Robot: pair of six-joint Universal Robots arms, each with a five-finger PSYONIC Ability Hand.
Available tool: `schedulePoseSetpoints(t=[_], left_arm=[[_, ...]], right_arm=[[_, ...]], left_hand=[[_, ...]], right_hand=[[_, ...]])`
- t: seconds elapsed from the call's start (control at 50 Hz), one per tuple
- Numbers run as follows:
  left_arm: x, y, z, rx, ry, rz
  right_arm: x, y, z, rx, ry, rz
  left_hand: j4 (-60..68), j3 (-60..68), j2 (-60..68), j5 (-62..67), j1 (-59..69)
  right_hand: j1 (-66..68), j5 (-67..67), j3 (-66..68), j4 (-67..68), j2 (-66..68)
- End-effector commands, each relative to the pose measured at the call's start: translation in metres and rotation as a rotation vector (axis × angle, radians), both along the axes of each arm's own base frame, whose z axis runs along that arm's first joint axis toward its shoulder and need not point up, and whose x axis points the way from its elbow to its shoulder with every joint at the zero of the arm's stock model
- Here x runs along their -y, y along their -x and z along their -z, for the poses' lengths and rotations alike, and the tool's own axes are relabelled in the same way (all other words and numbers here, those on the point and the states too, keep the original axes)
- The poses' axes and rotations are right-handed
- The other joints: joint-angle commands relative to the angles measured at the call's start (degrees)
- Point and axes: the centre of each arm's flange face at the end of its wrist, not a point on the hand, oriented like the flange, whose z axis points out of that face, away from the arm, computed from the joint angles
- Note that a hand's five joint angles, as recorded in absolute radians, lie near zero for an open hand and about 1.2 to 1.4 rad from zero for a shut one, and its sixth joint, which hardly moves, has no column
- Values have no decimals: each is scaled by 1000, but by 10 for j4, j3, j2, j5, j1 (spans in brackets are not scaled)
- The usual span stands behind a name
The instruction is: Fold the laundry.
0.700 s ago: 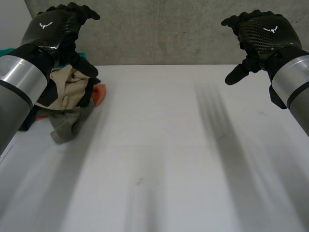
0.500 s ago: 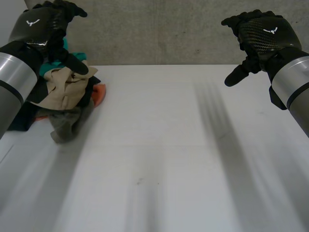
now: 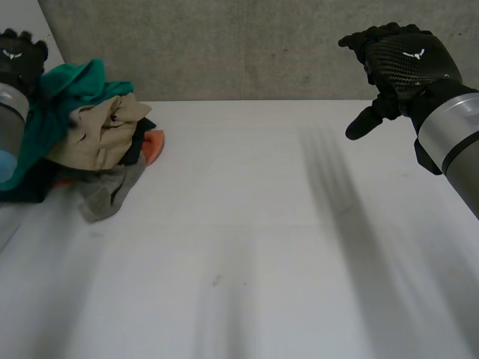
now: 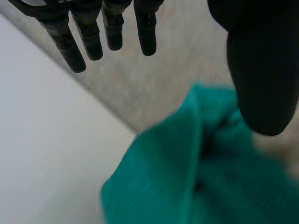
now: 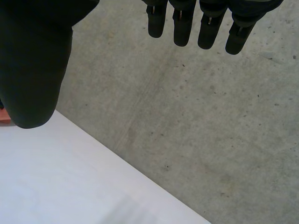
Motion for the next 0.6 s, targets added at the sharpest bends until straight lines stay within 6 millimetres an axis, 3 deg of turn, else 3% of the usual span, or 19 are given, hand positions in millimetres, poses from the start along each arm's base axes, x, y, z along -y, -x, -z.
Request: schedulePoseSetpoints(t=[0.02,0.06,0.1,0.12,0.14,0.16,0.18,0.22,0.26,0.3,0.32,0.34,0.36,0.4,0.42,0.52,0.56,0.6], left_arm=[[49,-35,50,72,7,-107],[57,-37,64,82,-1,-110],[61,-38,66,92,5,-114],[61,-38,66,97,9,-113],[62,-37,64,101,15,-114],[61,-34,63,101,15,-110],[59,-29,59,96,24,-103],[53,-19,39,83,61,-92],[36,3,-1,57,134,-56],[19,22,-24,25,169,-10],[-5,42,-56,-29,223,51],[-8,45,-59,-36,227,60],[-28,58,-82,-93,263,108],[-47,70,-100,-151,289,160],[-69,84,-118,-220,309,224],[-132,125,-147,-374,307,451],[-146,136,-143,-393,272,514],[-168,161,-120,-392,175,616]], right_arm=[[0,0,1,-2,-6,0],[0,0,3,-3,-9,0],[-1,0,4,-5,-13,-2],[-1,0,4,-5,-13,-2],[-1,0,4,-5,-13,0],[-1,0,4,-5,-13,-2],[-1,0,4,-5,-13,-2],[-1,0,4,-5,-13,-2],[0,0,4,-4,-11,0],[0,0,4,-4,-10,0],[0,0,4,-4,-10,0],[0,0,4,-4,-10,0],[0,0,4,-3,-8,0],[0,0,3,-3,-7,0],[0,0,3,-4,-6,0],[1,1,2,-2,-2,3],[1,2,1,-1,1,5],[3,4,1,-1,2,14]], left_hand=[[-16,-20,-20,-28,-80],[-10,-15,-14,-22,-75],[100,96,96,88,36],[190,186,187,179,126],[465,460,461,453,400],[644,640,640,632,580],[684,680,680,672,619],[684,680,680,672,620],[684,680,680,672,620],[684,680,680,672,620],[684,680,680,672,620],[684,680,680,672,620],[684,680,680,672,620],[684,680,680,672,620],[684,680,680,672,620],[684,680,680,672,620],[684,680,680,672,620],[684,680,680,672,620]], right_hand=[[-29,-24,-20,-18,-22],[-29,-24,-20,-18,-22],[-29,-24,-20,-18,-22],[-29,-24,-20,-18,-22],[-29,-24,-20,-18,-22],[-29,-24,-20,-18,-22],[-29,-24,-20,-18,-22],[-29,-24,-20,-18,-22],[-29,-24,-20,-18,-22],[-29,-24,-20,-18,-22],[-29,-24,-20,-18,-22],[-29,-24,-20,-18,-22],[-29,-24,-20,-18,-22],[-29,-24,-20,-18,-22],[-29,-24,-20,-18,-22],[-29,-24,-20,-18,-22],[-29,-24,-20,-18,-22],[-29,-24,-20,-18,-22]])
